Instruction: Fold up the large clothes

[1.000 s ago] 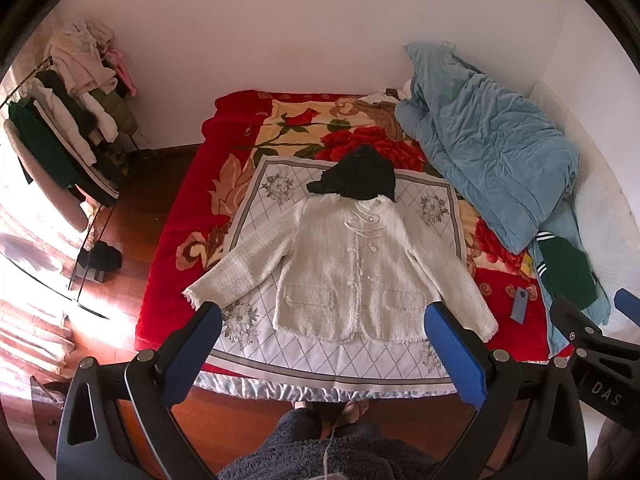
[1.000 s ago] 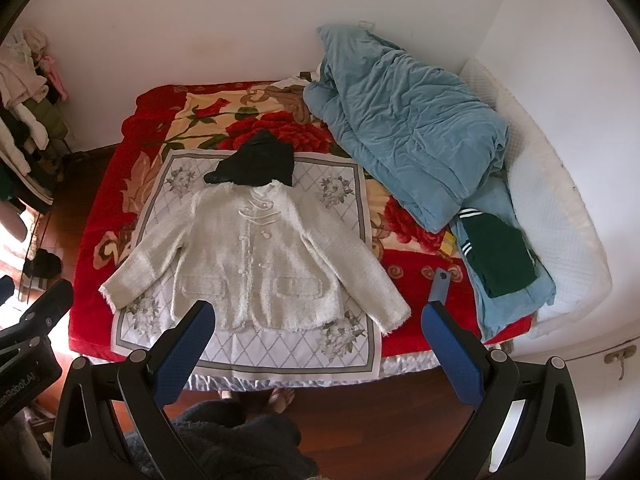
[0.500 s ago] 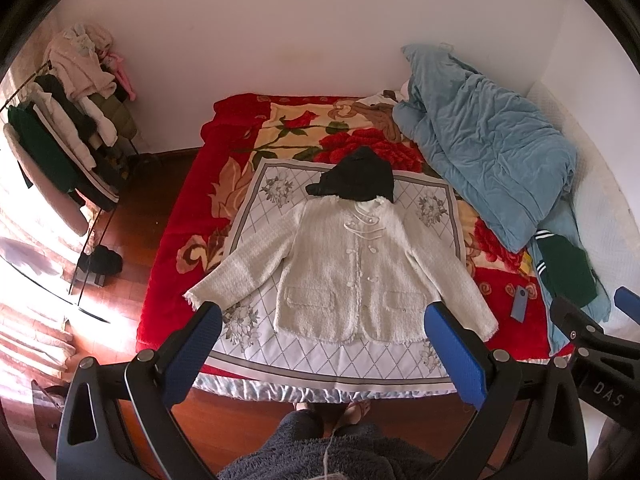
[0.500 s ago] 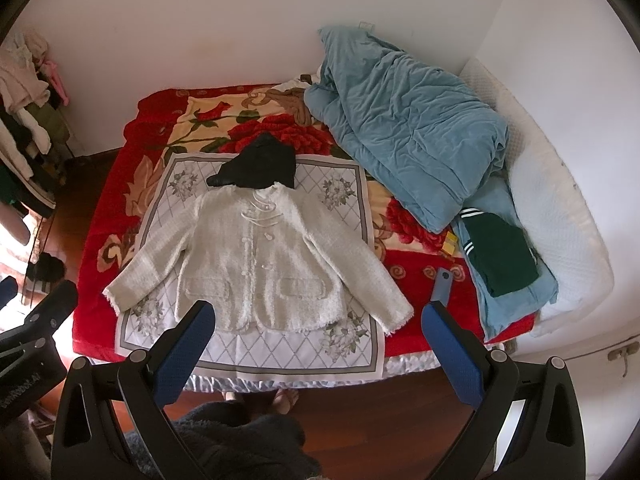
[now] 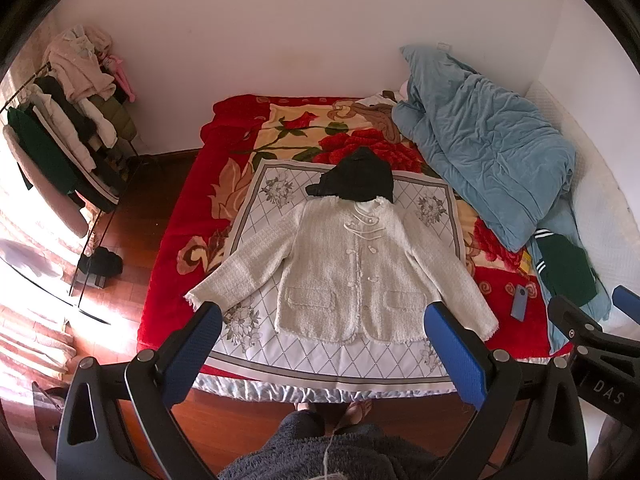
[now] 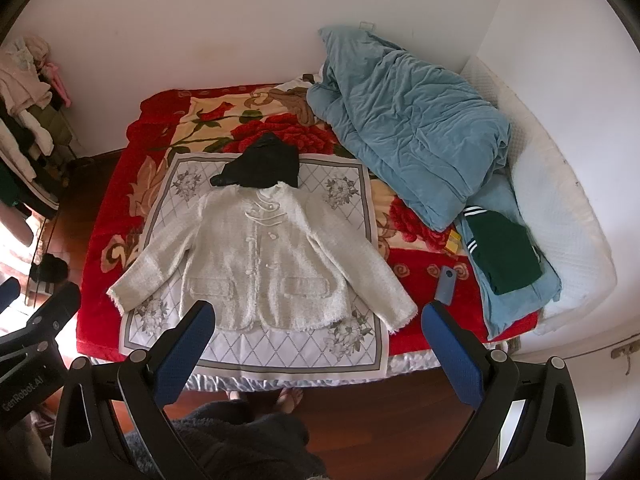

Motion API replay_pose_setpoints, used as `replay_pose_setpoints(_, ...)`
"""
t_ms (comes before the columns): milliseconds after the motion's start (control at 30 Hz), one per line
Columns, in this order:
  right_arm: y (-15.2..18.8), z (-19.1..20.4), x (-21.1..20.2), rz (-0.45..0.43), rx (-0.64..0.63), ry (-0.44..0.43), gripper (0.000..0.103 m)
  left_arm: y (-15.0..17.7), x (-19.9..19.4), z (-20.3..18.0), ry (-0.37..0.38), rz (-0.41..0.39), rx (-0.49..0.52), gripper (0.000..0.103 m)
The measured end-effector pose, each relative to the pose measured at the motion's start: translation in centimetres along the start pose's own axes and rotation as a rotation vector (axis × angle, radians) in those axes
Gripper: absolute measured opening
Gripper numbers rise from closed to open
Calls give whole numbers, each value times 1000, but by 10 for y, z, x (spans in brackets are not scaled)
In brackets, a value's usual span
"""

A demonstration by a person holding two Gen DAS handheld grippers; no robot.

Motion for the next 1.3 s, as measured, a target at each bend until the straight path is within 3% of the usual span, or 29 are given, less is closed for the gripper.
replay_pose_setpoints(367,3,1,1,-1,6,-2,103,-4,5,-2,3,-2,2,103)
replay_pose_setpoints(567,4,17,40,71,75,-15,103,-32,44,25,-85,-52,19,103)
replay_pose_setpoints(733,17,20,139,194,199,-60,103,-45,104,52,-172,-56,58,103)
replay_pose_setpoints(833,36,20,216,290,274,-30,101,-41,159,70,-227,-15,74,103)
replay_pose_setpoints(967,72,31,324,454,319,-59,98,-24,238,98,-325,79,78,103)
replay_pose_setpoints(1133,121,46,463,595,325,-82,95,19,334,114,-420,208,57,103)
replay_pose_setpoints(1200,143,51,520,650,349,-87,83,36,376,114,-453,252,56,103)
replay_pose_setpoints(1300,169,62,597,703,314,-57,76,64,425,108,-484,284,66,103)
Point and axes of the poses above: each gripper's, at about its wrist camera, not at the fingertips, and x roughly the way its jaws point, z to its left, y to its underside, the point moved 8 cm from there along x, roughly the way its jaws point, and after that the axes turned 13 degrees about y, right-handed, at the moved point
